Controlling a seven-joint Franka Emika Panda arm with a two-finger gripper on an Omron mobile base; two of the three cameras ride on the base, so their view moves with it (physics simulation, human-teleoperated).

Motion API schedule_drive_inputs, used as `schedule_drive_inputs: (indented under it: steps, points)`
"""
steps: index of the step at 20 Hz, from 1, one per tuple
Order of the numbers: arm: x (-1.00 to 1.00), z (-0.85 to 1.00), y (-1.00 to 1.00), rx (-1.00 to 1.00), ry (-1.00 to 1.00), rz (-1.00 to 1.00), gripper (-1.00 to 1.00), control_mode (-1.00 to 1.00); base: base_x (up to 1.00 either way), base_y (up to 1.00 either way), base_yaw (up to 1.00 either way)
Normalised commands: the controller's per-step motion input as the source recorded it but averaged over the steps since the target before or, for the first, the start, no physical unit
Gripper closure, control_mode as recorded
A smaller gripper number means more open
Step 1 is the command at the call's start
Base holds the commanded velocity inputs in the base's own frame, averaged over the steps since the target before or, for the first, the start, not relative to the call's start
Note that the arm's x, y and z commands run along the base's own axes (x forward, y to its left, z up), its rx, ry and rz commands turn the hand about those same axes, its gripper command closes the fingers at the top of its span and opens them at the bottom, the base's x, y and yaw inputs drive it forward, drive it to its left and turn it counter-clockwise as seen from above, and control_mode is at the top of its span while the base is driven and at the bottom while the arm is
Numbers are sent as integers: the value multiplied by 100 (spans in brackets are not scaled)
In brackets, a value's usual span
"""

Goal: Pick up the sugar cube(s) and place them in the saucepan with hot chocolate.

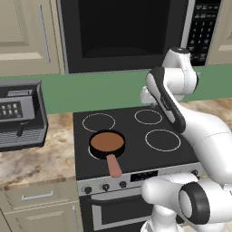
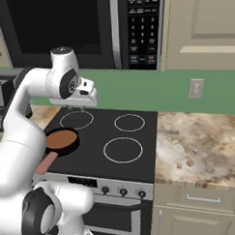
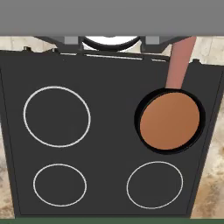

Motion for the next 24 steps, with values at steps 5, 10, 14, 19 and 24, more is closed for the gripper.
schedule_drive_inputs:
  steps: [5,10,14,19,24]
  points:
    - [-2,-1,2,0,0,0,-100,-100,0,0,0]
    - [-25,-20,-7,0,0,-8,-100,-100,0,0,0]
    - [-9,-45,-26,0,0,-22,-100,-100,0,0,0]
    - [0,-53,-51,0,2,-25,-100,-100,0,0,0]
    - [0,-42,-78,0,1,-20,-100,-100,0,0,0]
